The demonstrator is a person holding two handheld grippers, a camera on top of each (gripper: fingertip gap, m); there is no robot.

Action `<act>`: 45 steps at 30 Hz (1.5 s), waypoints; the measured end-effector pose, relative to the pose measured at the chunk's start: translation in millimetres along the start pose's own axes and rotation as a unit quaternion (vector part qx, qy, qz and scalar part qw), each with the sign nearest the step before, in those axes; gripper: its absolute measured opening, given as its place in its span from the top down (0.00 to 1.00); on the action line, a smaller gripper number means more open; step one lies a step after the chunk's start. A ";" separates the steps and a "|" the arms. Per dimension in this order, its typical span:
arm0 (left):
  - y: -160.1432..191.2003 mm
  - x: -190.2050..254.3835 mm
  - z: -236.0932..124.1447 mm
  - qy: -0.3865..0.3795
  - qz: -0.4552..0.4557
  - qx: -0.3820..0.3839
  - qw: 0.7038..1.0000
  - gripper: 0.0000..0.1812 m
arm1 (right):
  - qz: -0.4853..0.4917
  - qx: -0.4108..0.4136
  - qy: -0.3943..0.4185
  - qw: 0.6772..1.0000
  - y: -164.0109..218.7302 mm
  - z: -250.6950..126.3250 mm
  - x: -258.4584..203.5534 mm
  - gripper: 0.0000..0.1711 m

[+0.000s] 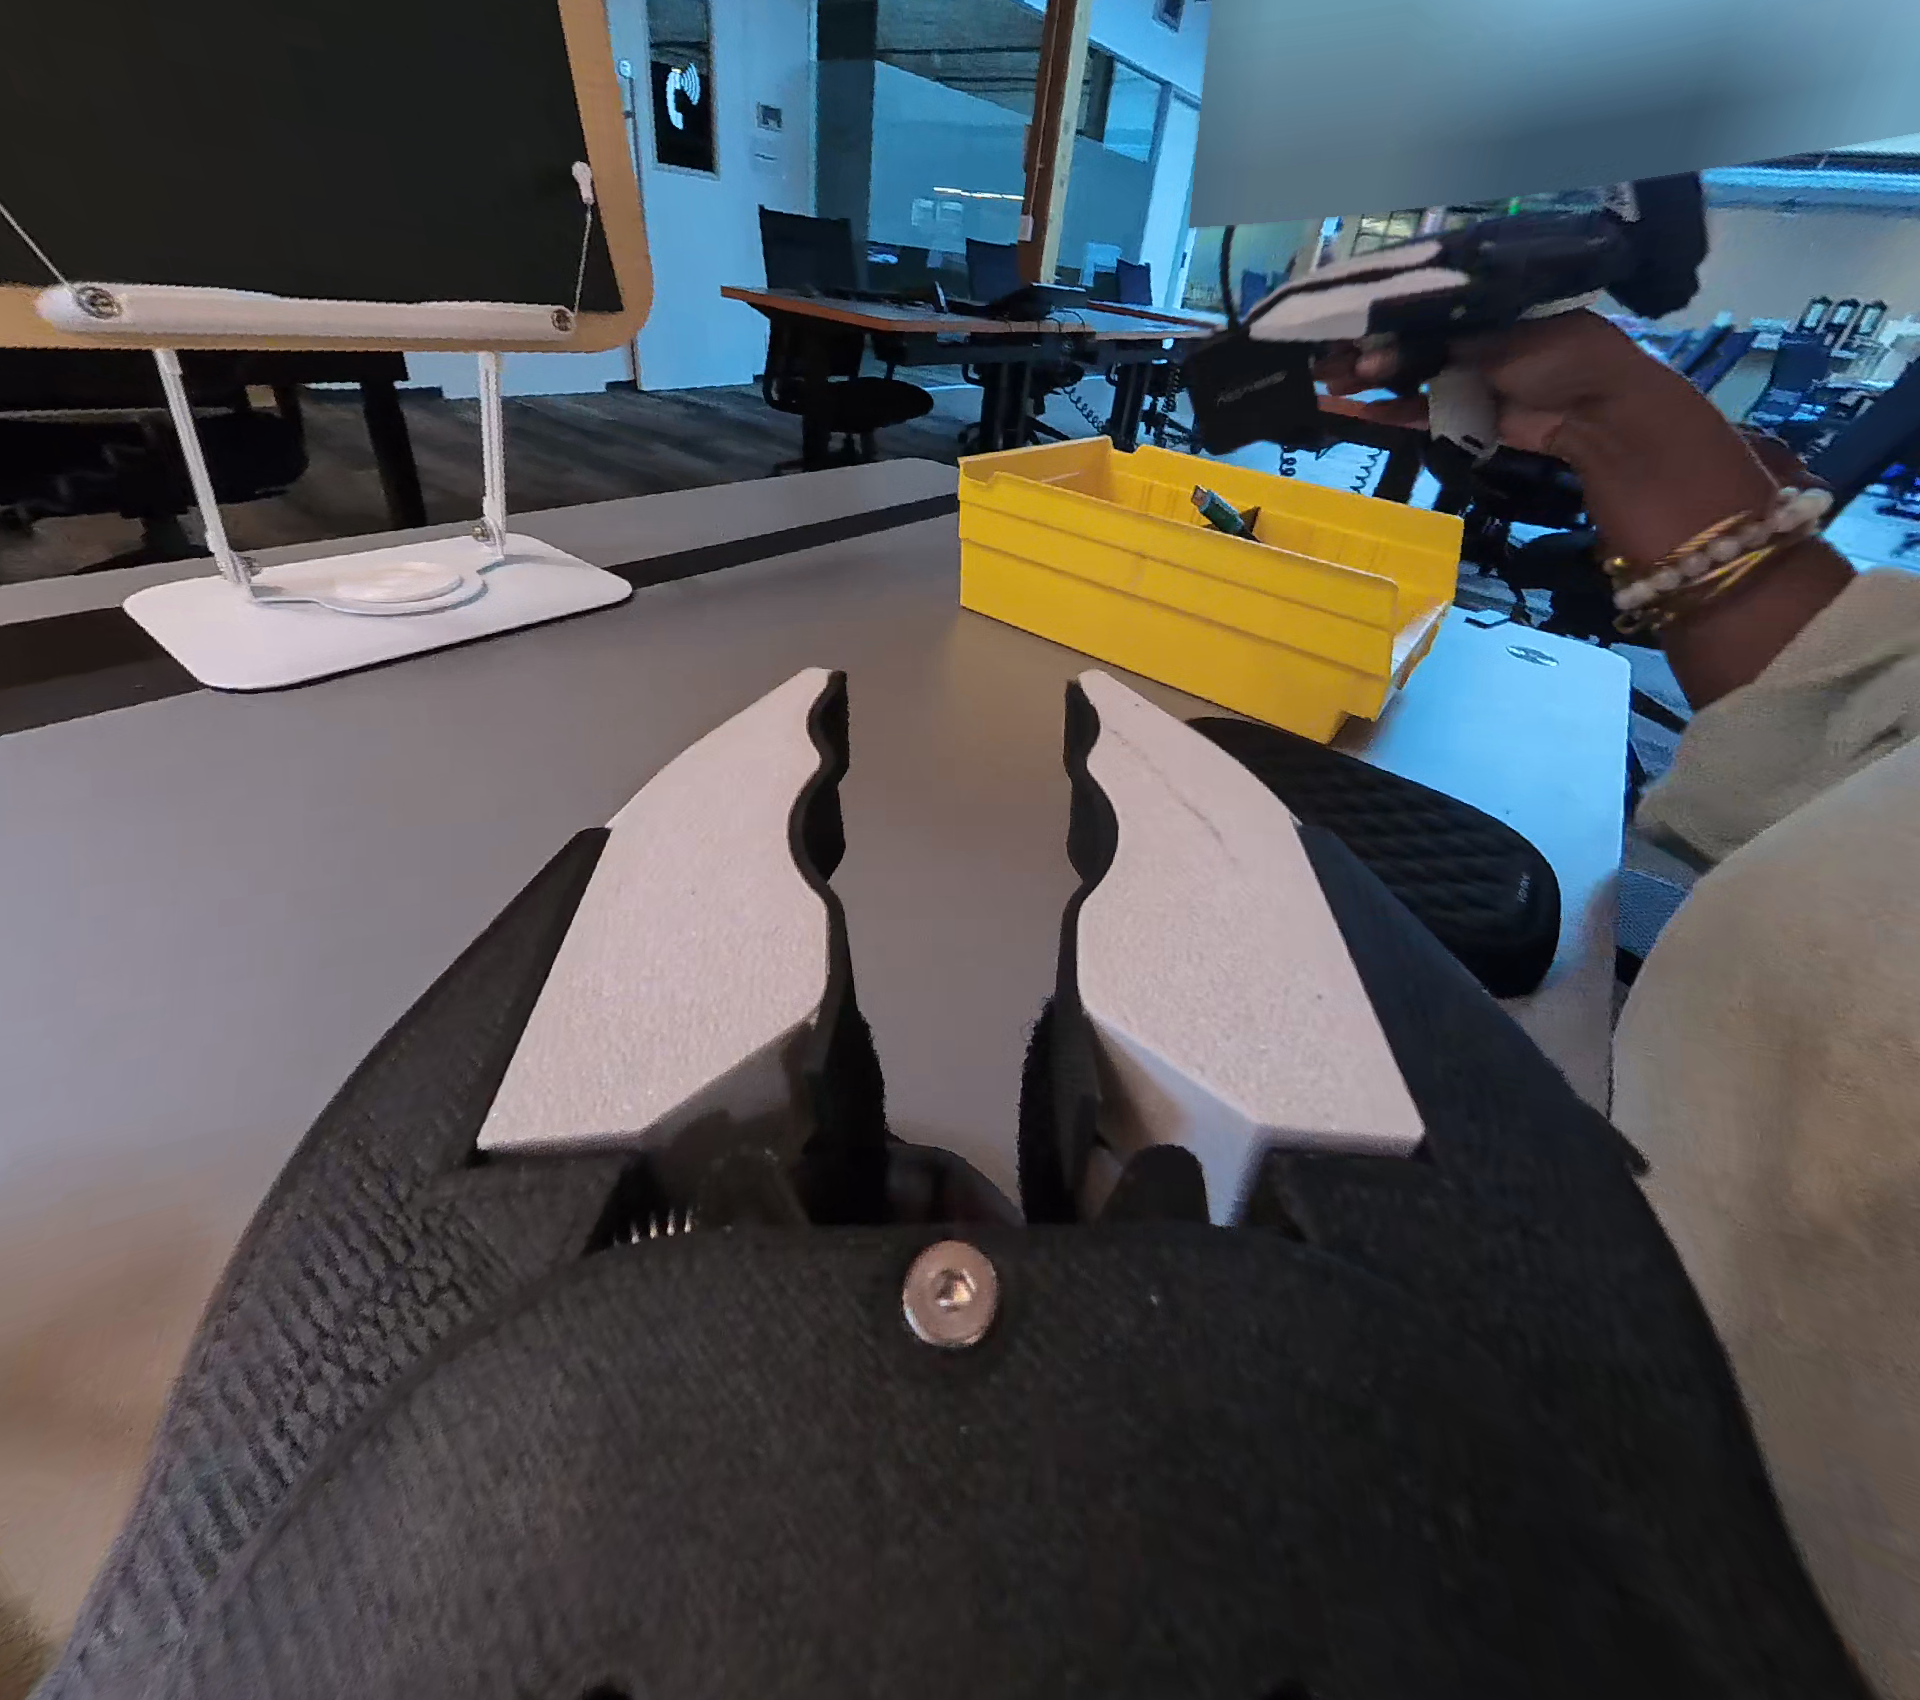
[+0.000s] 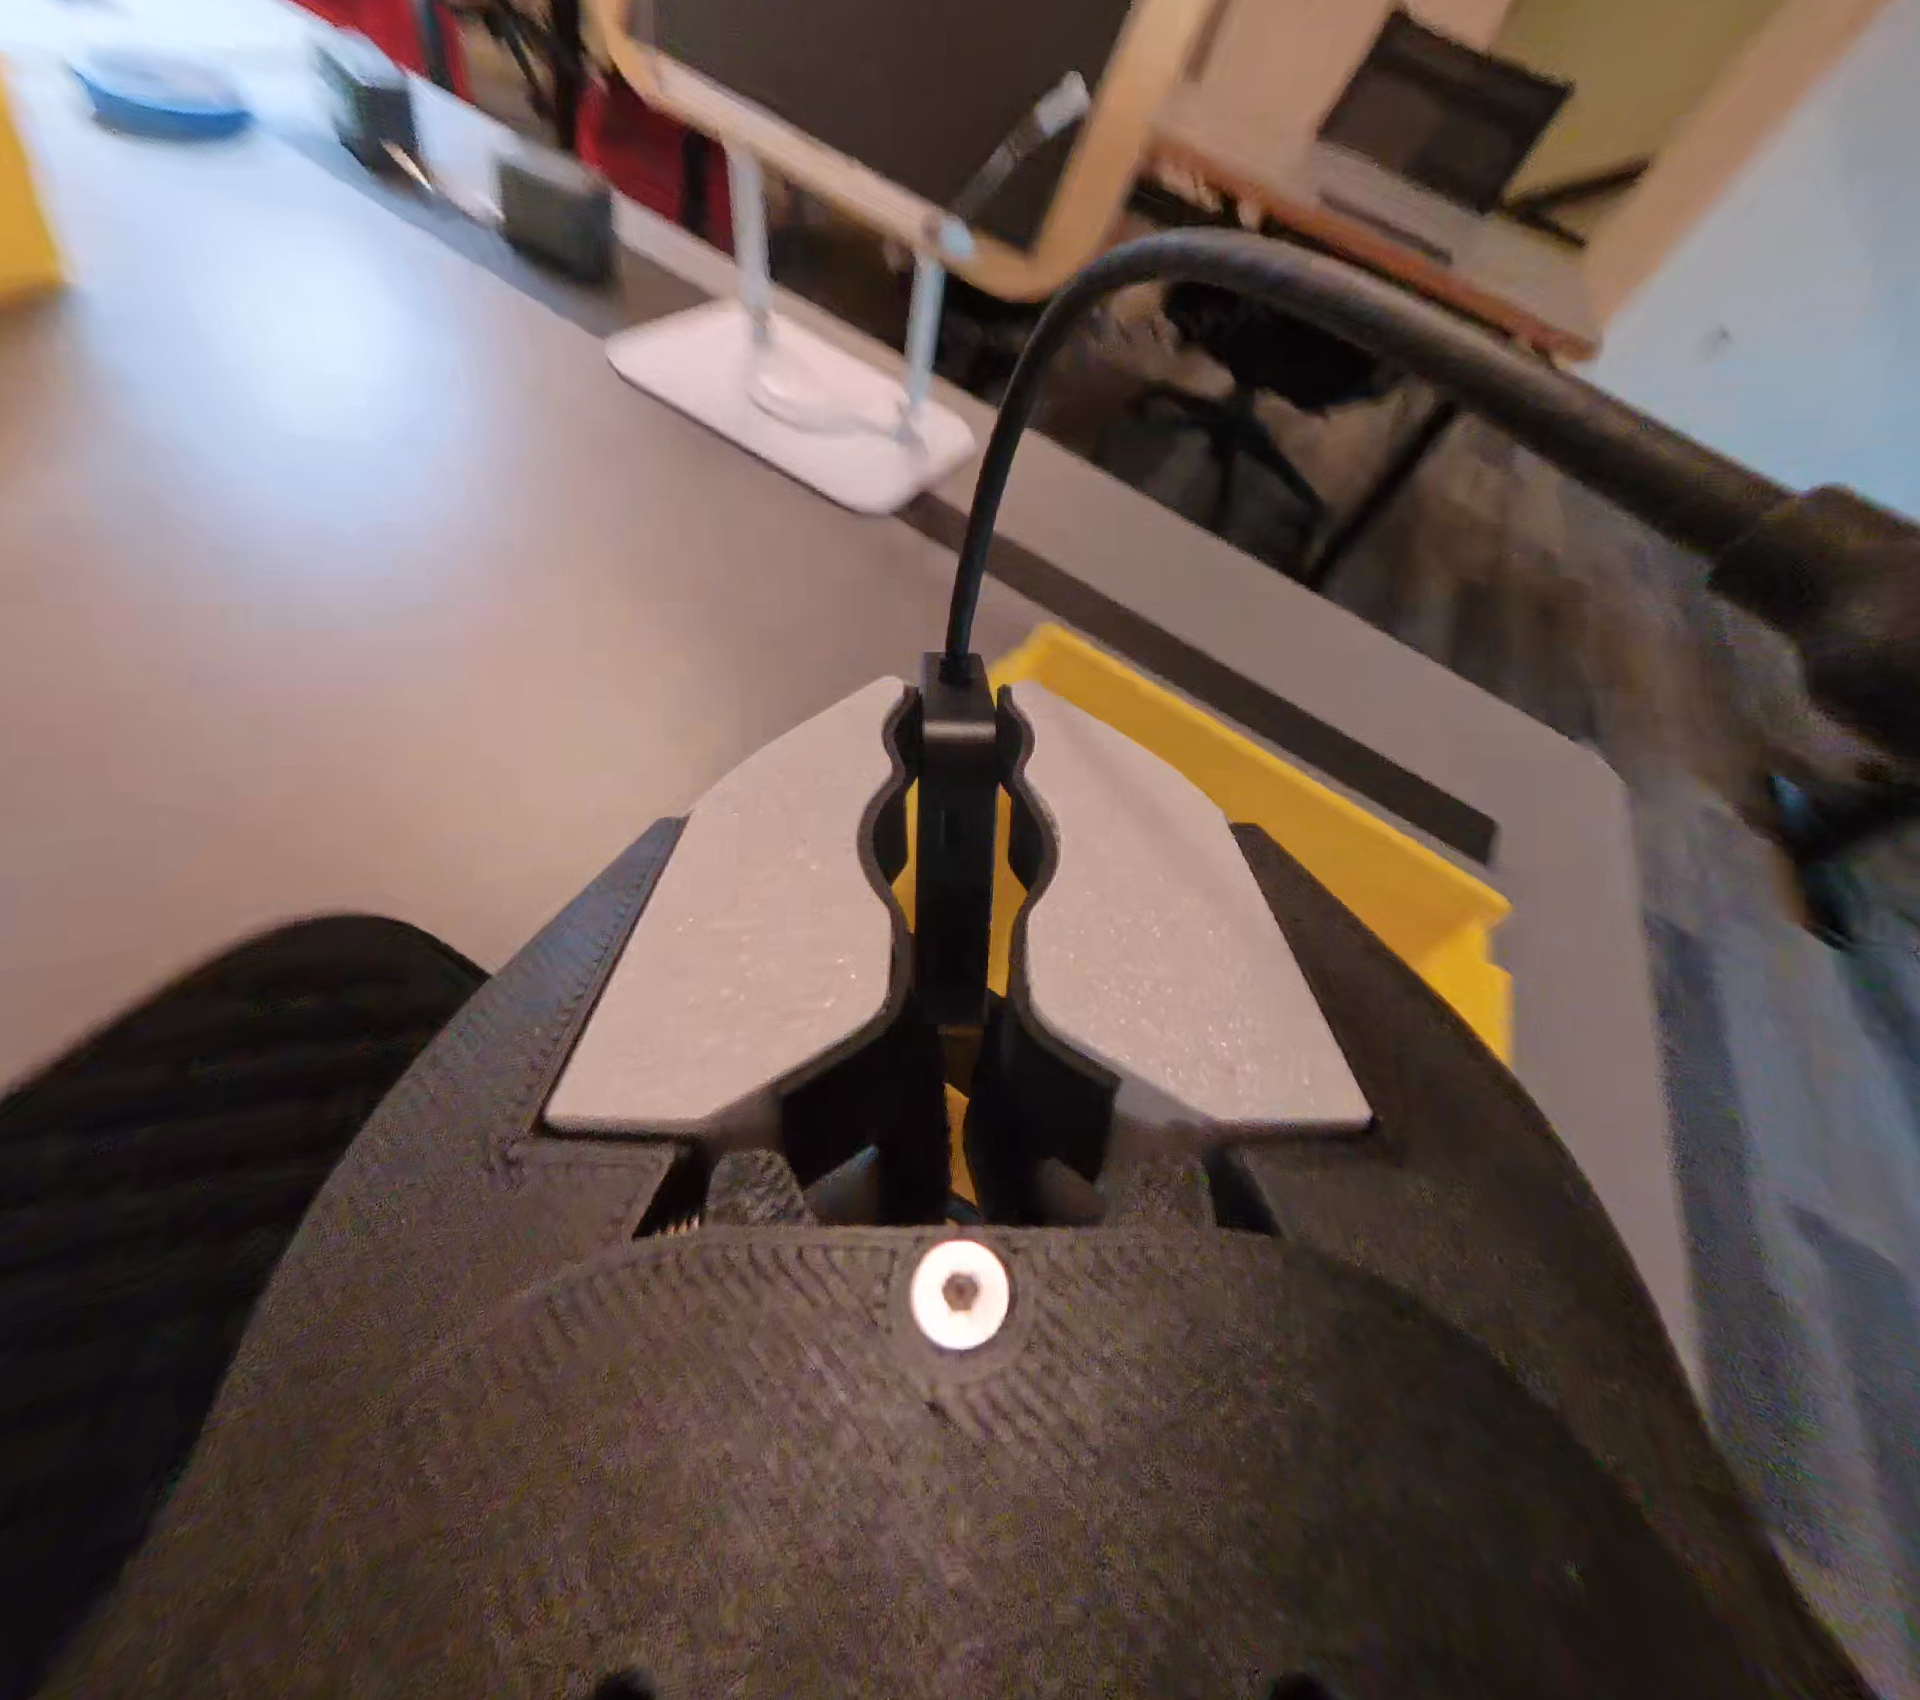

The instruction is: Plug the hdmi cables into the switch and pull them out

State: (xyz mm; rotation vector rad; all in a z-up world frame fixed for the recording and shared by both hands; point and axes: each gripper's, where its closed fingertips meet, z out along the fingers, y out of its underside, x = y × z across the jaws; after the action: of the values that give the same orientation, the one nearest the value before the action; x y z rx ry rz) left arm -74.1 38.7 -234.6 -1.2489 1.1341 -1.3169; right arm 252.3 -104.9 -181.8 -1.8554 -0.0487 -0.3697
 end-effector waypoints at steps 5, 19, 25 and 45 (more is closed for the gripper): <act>0.3 -1.6 -1.9 -0.010 0.014 -0.004 1.000 0.78 | -0.017 -0.075 -0.005 0.997 30.3 26.8 31.3 0.92; -2.5 -11.2 -15.0 -0.040 0.027 -0.010 0.999 0.79 | 0.089 -0.195 -0.054 0.975 102.9 81.5 29.5 0.92; -2.2 -13.2 -18.7 -0.047 0.031 -0.014 0.998 0.79 | 0.102 -0.193 -0.028 0.975 100.3 78.1 41.3 0.87; -3.7 -169.5 -172.5 -0.357 0.008 -0.257 0.898 0.58 | 0.015 0.121 -0.023 0.992 -25.3 8.1 -41.7 0.75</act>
State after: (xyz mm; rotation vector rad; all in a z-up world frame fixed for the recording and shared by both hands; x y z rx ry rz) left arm -244.1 209.4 -256.4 -1.8926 0.9527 -0.4364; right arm 209.0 -83.0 -172.2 -1.6232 -0.0936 -0.2876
